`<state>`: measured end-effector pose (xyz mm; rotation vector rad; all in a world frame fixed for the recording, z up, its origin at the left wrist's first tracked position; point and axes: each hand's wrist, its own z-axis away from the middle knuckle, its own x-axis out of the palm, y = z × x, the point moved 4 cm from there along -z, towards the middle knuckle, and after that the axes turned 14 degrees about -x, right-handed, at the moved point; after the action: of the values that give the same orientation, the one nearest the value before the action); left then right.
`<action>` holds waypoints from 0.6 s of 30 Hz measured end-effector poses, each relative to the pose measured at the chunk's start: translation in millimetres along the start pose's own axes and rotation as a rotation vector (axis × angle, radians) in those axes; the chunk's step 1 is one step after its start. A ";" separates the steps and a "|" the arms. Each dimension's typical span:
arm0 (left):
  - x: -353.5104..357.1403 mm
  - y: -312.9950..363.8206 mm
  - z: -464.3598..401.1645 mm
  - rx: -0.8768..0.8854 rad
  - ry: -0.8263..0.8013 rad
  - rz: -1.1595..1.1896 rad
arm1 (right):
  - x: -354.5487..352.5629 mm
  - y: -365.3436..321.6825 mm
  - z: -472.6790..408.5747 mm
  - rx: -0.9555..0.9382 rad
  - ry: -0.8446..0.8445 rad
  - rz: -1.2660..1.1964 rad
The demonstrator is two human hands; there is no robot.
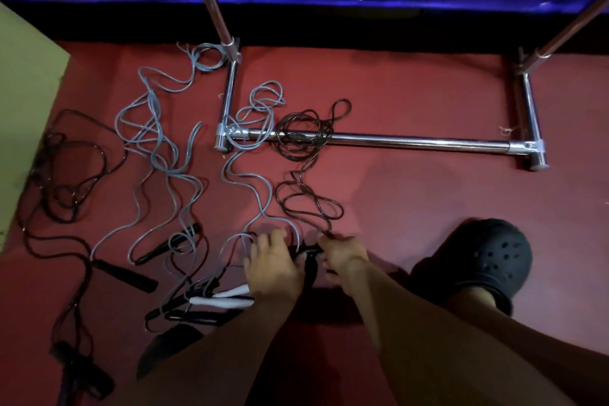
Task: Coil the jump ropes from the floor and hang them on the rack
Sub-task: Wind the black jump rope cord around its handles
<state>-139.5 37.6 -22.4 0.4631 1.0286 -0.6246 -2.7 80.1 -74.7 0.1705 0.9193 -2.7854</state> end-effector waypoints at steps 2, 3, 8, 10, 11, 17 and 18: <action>-3.7 0.9 0.5 0.086 0.107 0.051 | -0.4 0.6 1.7 0.007 -0.011 0.021; -1.7 3.2 1.8 0.192 0.133 0.045 | -0.7 3.7 0.4 0.001 -0.011 0.022; 17.2 9.9 2.1 0.257 -0.092 -0.154 | -7.7 17.6 -7.7 0.049 -0.027 -0.054; 15.8 18.8 -1.7 0.273 -0.063 -0.301 | -14.3 23.6 -8.8 0.084 -0.068 -0.072; 13.2 23.5 -2.9 0.292 -0.048 -0.356 | -19.0 24.6 -7.7 0.071 -0.063 -0.066; -3.1 39.7 9.7 0.375 0.005 -0.320 | -29.7 26.2 5.4 0.071 0.007 -0.147; -11.5 44.5 15.7 0.399 0.009 -0.288 | -33.0 20.4 11.1 0.055 0.025 -0.163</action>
<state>-103.8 63.6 -2.2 0.6711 0.9883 -1.0962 33.6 62.5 -71.9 0.1454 0.9007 -2.9672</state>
